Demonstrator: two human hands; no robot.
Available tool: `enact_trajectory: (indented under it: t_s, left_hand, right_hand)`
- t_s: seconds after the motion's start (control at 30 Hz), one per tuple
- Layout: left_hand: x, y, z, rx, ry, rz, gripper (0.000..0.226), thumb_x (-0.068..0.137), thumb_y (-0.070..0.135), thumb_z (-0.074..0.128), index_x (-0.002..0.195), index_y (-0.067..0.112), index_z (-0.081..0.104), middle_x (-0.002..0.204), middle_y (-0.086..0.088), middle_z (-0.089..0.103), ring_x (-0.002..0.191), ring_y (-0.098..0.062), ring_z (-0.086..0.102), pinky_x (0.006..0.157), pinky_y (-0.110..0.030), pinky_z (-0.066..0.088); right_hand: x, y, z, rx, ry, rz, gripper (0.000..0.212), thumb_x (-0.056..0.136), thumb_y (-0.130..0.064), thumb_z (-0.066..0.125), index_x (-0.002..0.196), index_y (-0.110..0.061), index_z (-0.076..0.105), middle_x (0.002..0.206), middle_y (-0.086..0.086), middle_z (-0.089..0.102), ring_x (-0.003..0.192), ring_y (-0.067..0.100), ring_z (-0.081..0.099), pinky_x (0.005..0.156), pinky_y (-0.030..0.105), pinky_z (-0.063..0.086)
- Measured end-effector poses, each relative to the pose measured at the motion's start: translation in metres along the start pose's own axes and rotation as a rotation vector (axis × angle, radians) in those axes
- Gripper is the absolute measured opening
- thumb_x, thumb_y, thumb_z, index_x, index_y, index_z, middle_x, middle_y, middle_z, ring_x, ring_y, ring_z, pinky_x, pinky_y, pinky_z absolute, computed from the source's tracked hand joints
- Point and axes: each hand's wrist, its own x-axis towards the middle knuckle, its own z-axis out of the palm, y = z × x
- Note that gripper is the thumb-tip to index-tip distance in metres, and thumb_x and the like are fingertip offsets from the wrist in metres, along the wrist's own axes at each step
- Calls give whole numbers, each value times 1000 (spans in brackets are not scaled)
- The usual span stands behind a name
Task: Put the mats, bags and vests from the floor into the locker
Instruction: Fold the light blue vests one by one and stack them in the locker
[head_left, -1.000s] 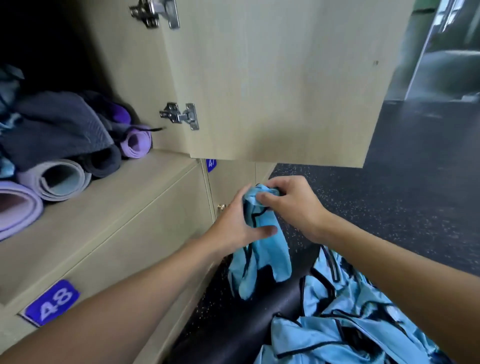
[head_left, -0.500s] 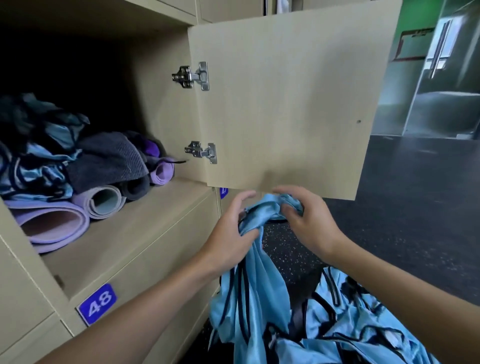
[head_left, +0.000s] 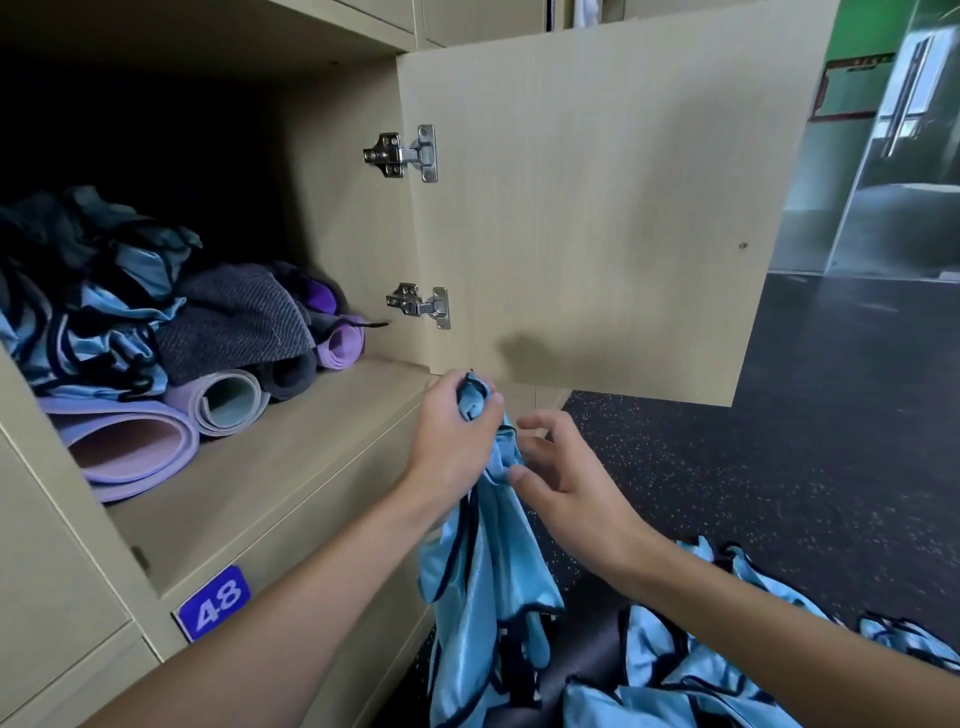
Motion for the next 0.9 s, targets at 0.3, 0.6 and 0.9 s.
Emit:
enact_trajectory:
  t_s: [0.3, 0.6, 0.9]
  left_hand:
    - [-1, 23, -6, -51, -89, 152, 35, 94, -15, 35, 86, 15, 50, 77, -3, 53, 66, -14, 59, 61, -24, 50]
    - [4, 16, -25, 204, -245, 194, 27, 74, 31, 74, 96, 27, 59, 86, 6, 58, 70, -12, 51, 70, -27, 45]
    - [6, 31, -28, 202, -350, 209, 26, 74, 27, 79, 94, 25, 63, 82, 10, 57, 66, -8, 50, 66, -27, 45]
  right_hand:
    - [-3, 18, 20, 261, -119, 259, 78, 78, -12, 81, 137, -35, 35, 119, -14, 65, 105, -4, 64, 81, 16, 54]
    - [6, 19, 18, 249, 31, 307, 49, 83, 4, 66, 120, -20, 44, 87, 8, 70, 72, 22, 71, 69, 38, 60]
    - [15, 12, 3, 332, -61, 265, 88, 75, -4, 77, 146, -29, 30, 119, 6, 67, 104, 21, 69, 94, 41, 54]
